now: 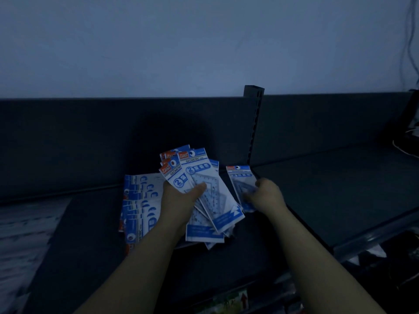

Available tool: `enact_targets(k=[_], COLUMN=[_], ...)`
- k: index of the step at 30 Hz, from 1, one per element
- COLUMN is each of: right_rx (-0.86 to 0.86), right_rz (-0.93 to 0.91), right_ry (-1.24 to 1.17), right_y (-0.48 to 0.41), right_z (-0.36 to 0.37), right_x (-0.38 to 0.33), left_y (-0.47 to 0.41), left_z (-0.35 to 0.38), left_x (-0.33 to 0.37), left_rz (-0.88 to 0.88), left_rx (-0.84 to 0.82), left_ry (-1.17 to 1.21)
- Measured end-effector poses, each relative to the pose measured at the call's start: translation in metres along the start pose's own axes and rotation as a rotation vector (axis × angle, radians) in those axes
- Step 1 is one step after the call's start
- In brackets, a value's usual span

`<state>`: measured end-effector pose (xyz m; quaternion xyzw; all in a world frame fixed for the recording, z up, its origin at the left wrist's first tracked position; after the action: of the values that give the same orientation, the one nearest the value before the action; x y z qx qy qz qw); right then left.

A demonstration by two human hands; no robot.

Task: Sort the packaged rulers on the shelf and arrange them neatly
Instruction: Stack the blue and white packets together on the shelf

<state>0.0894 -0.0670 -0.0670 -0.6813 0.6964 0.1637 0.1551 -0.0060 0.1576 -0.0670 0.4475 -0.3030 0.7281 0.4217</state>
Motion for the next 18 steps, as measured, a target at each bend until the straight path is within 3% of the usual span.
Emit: enact_targets(k=[9, 12, 15, 18], right_rx=[-0.066, 0.081, 0.001, -0.057], right_rz=[0.077, 0.047, -0.036, -0.072], right_ry=[-0.092, -0.364, -0.785, -0.728], right_y=[-0.006, 0.012, 0.037, 0.054], right_z=[-0.005, -0.029, -0.035, -0.021], right_x=[0.005, -0.002, -0.018, -0.03], left_y=[0.0, 0.001, 0.004, 0.01], left_z=[0.001, 0.0, 0.002, 0.009], left_x=[0.0, 0.001, 0.001, 0.005], left_rz=[-0.006, -0.022, -0.044, -0.044], left_rx=[0.015, 0.011, 0.001, -0.023], left_ry=[-0.002, -0.02, -0.002, 0.045])
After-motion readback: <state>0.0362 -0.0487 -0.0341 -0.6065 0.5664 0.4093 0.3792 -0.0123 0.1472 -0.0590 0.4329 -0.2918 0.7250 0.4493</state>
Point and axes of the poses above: each hand's wrist, its own y-axis away from the middle knuckle, its own z-axis out of the palm, x = y × z, the point moved 7 cm from there along -y, towards the middle knuckle, and after that the axes turned 12 degrees about y, right-handed, at the moved point
